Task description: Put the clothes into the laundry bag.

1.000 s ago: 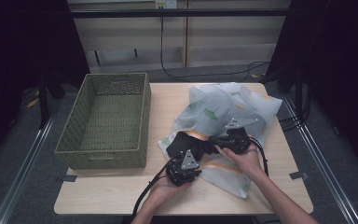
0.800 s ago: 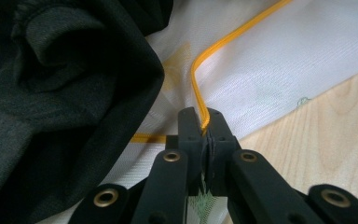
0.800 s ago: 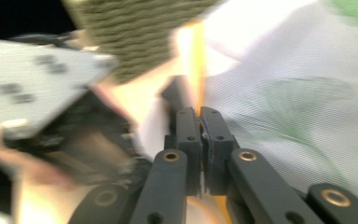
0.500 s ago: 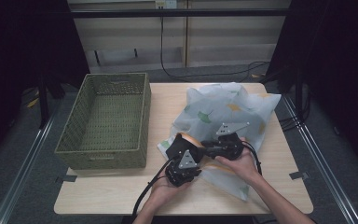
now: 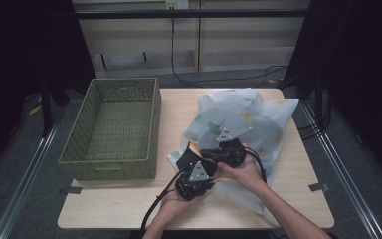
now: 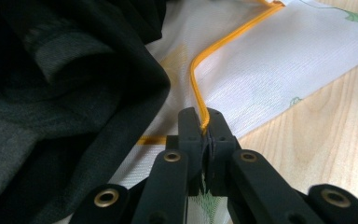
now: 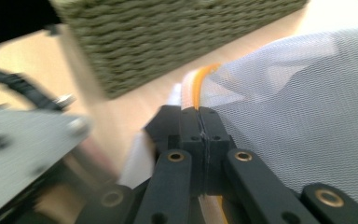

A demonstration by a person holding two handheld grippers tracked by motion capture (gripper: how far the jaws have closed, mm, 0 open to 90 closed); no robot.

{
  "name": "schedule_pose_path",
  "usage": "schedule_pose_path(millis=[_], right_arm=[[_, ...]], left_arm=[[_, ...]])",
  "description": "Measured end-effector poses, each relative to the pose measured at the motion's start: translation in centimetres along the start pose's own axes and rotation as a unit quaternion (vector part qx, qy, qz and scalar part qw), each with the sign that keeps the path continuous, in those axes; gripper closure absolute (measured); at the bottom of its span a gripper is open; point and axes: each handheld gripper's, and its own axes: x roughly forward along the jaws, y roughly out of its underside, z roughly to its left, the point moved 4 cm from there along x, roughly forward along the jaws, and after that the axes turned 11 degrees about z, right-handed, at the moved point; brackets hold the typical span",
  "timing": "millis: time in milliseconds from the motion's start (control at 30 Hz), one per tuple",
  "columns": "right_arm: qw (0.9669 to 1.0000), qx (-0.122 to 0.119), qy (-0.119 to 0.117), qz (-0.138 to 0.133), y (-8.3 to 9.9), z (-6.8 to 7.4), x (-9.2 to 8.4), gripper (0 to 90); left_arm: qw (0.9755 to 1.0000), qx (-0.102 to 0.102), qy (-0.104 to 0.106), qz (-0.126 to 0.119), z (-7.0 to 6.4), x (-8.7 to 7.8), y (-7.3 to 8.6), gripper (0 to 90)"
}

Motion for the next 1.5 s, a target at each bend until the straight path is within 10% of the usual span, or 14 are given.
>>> schedule_pose_path(millis=[167, 333, 433, 800, 933, 1300, 1500], right_arm=[[0.9984, 0.006, -0.04, 0.039, 2.4, 0.3, 0.7, 89.9], [0.9946, -0.001, 0.005, 0.104, 4.8, -1.1, 2.5, 89.9], [0.9938, 0.01, 0.027, 0.108, 5.1, -2.4, 2.9, 90.0], [0.9926, 0.032, 0.073, 0.092, 5.0, -5.2, 2.2, 90.0], [0.9908, 0.042, 0.094, 0.088, 4.9, -6.9, 1.9, 90.0], [0.9849, 0.077, 0.137, 0.072, 4.5, -10.2, 1.4, 90.0], [0.9758, 0.108, 0.18, 0.061, 3.8, -12.6, 2.1, 90.0]], left_arm=[[0.9999, -0.004, -0.007, 0.011, 0.2, -0.1, 0.0, 87.9], [0.9992, -0.014, 0.035, -0.015, 0.2, -0.5, 0.0, 88.3], [0.9961, -0.009, 0.075, -0.045, -0.3, -1.2, -0.2, 88.6], [0.9932, 0.031, 0.103, -0.045, -2.3, -1.7, -0.6, 88.9], [0.9861, 0.063, 0.144, -0.055, -4.0, -2.3, -1.0, 89.0], [0.9855, 0.082, 0.142, -0.042, -5.9, -1.1, -1.4, 89.0], [0.9828, 0.093, 0.154, -0.039, -7.0, -0.7, -1.8, 88.9]])
